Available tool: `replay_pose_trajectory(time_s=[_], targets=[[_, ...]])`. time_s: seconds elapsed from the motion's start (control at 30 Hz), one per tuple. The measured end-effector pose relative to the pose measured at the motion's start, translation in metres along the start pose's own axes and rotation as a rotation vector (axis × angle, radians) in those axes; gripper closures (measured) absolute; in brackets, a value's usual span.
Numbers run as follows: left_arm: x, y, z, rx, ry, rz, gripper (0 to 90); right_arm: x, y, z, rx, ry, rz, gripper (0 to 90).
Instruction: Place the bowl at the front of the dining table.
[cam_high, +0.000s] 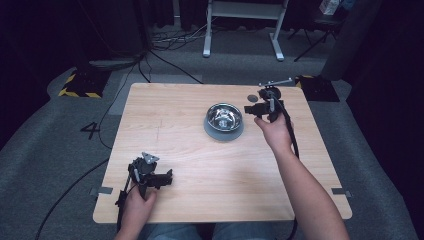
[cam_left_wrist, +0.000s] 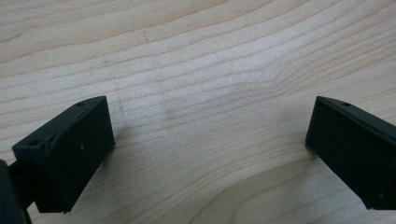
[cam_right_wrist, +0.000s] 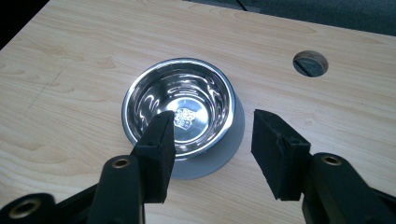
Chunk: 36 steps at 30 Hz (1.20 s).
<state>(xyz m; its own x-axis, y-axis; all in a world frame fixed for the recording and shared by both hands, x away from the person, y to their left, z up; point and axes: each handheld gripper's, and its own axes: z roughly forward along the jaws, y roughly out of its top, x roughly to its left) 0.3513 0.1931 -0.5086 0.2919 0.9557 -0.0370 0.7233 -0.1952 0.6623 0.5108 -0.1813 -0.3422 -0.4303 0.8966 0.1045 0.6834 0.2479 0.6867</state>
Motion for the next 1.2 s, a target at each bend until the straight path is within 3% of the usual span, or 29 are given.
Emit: replay_pose_trajectory(time_s=[0.23, 0.57, 0.77, 0.87, 1.2], targets=[[0.000, 0.000, 0.000, 0.000, 0.000, 0.000, 1.1, -0.007, -0.015, -0.023, -0.010, 0.005, -0.022, 47.8], [0.000, 0.000, 0.000, 0.000, 0.001, 0.003, 1.1, -0.019, -0.038, -0.049, -0.026, 0.028, -0.018, 42.4], [0.000, 0.000, 0.000, 0.000, 0.001, 0.002, 1.1, -0.026, -0.051, -0.061, -0.047, 0.012, -0.011, 38.0], [0.000, 0.000, 0.000, 0.000, 0.001, 0.001, 1.1, -0.035, -0.061, -0.066, -0.029, 0.019, 0.014, 35.6], [0.000, 0.000, 0.000, 0.000, 0.001, 0.001, 1.1, -0.051, -0.085, -0.079, 0.003, -0.011, 0.000, 31.4]])
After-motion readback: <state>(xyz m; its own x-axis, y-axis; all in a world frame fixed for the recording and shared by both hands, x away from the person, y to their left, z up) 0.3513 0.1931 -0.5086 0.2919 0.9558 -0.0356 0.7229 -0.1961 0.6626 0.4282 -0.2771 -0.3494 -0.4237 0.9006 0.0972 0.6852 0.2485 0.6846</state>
